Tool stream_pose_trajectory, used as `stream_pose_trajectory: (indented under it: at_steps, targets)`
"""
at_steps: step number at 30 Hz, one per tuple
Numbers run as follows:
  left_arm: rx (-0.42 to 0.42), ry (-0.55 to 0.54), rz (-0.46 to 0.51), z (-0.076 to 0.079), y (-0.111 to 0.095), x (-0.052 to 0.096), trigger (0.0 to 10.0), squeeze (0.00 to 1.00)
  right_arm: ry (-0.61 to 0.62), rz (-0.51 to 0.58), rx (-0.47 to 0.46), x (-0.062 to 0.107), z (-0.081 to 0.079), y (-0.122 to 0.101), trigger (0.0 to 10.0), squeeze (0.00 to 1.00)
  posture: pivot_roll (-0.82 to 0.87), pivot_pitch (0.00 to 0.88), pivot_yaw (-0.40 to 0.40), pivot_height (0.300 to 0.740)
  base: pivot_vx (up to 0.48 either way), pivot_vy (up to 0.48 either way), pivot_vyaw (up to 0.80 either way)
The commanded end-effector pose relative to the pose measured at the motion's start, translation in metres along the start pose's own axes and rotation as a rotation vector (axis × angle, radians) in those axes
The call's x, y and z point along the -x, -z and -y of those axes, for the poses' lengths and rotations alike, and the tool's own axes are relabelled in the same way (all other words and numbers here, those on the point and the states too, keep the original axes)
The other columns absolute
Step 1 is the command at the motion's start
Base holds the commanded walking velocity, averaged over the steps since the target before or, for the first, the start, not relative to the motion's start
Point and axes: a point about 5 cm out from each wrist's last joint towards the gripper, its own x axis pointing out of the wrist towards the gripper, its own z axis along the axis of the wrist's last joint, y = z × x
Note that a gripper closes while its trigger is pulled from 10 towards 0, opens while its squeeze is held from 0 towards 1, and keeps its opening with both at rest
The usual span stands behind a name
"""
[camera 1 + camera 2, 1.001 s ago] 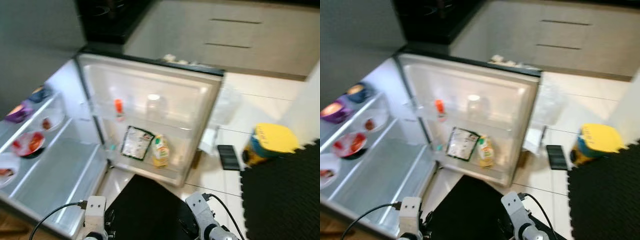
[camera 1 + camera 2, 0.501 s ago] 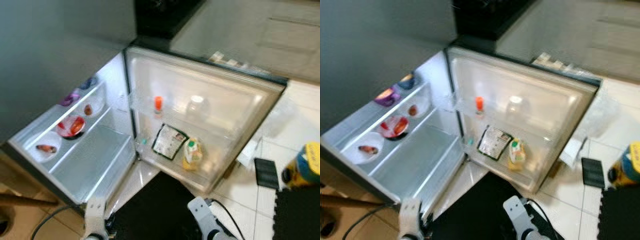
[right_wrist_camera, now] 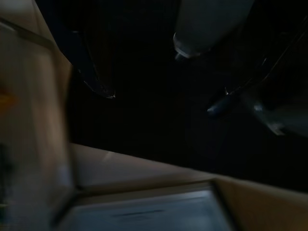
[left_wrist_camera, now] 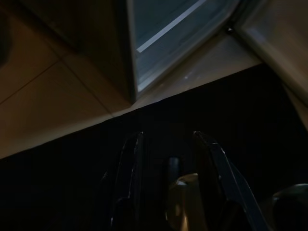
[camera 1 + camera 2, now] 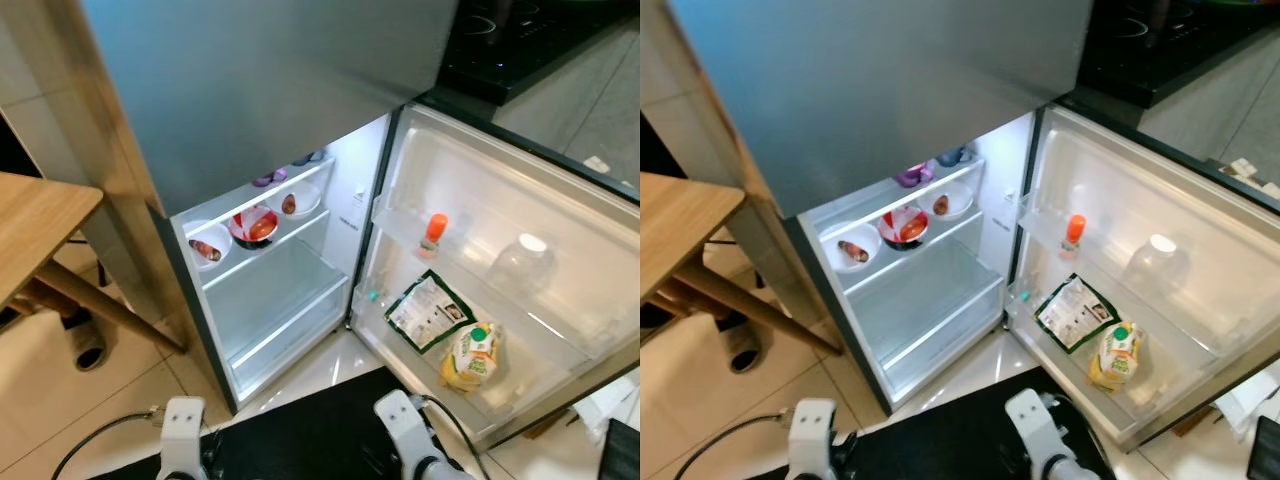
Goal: Restocking fridge
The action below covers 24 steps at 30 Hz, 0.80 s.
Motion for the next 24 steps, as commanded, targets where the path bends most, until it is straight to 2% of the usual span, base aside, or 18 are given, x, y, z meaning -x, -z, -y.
stream_pose_trajectory:
  at_steps: [1, 17, 24]
  targets:
    - [0.011, 0.006, -0.026, 0.003, 0.007, 0.003, 10.0, 0.0, 0.02, -0.023, -0.045, 0.002, 0.001, 0.007, 10.0, 0.0, -0.07, 0.095, -0.017, 0.719, 0.0, 0.0, 0.0]
    - [-0.018, 0.049, -0.039, 0.008, 0.006, 0.001, 10.0, 0.0, 0.047, -0.035, -0.06, 0.003, 0.004, 0.008, 10.0, 0.0, -0.08, 0.096, -0.009, 0.719, 0.0, 0.0, 0.0]
    - [-0.013, 0.076, -0.037, 0.013, 0.006, 0.0, 10.0, 0.0, 0.059, -0.038, -0.064, 0.004, 0.007, 0.01, 10.0, 0.0, -0.1, 0.087, -0.001, 0.719, 0.0, -0.466, 0.0]
